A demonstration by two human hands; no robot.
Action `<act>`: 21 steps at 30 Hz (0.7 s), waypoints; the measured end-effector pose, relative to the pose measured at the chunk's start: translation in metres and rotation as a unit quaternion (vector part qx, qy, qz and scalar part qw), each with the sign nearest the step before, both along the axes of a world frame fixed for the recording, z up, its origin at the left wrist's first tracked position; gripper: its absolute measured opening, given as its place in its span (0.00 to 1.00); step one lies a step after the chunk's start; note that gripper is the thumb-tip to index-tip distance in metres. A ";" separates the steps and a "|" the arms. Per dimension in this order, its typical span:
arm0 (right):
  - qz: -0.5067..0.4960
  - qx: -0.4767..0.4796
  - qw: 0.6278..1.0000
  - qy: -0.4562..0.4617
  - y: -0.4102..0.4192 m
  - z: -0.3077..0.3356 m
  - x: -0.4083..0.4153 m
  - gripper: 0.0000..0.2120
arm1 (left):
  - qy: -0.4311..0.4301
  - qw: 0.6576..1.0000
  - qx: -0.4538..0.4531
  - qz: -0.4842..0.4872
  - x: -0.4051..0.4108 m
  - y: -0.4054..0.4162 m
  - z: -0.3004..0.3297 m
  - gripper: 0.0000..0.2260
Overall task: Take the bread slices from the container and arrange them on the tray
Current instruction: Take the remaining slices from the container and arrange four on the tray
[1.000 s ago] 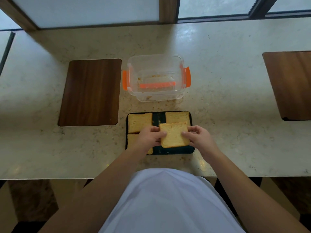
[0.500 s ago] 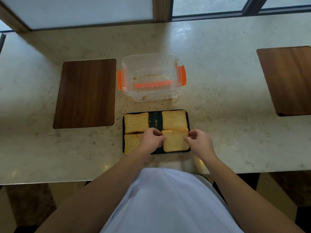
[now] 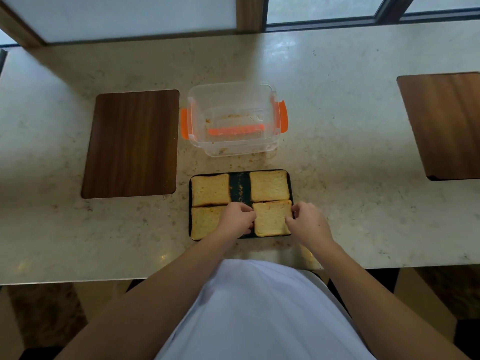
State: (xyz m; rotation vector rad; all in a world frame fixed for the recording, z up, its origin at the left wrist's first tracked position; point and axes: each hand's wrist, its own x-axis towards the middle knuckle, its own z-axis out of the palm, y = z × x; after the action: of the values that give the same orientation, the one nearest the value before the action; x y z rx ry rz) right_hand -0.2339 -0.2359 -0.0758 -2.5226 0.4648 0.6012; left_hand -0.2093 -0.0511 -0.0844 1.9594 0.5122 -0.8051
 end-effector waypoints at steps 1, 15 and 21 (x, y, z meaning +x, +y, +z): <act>0.017 -0.010 1.000 0.011 0.001 0.001 0.000 0.07 | -0.022 0.999 0.020 -0.035 -0.001 0.001 0.000 0.13; 0.221 -0.146 0.963 -0.057 0.011 0.008 -0.003 0.17 | -0.364 0.792 0.203 -0.446 -0.016 0.000 0.014 0.23; 0.229 -0.154 0.960 -0.048 0.012 0.011 -0.002 0.16 | -0.346 0.773 0.237 -0.475 -0.016 0.001 0.010 0.20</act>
State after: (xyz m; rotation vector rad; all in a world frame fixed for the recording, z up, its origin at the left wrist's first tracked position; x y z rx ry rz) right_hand -0.2363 -0.2236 -0.0649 -2.9677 -0.0800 0.6029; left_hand -0.2256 -0.0498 -0.0748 2.7984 -0.8951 -0.4411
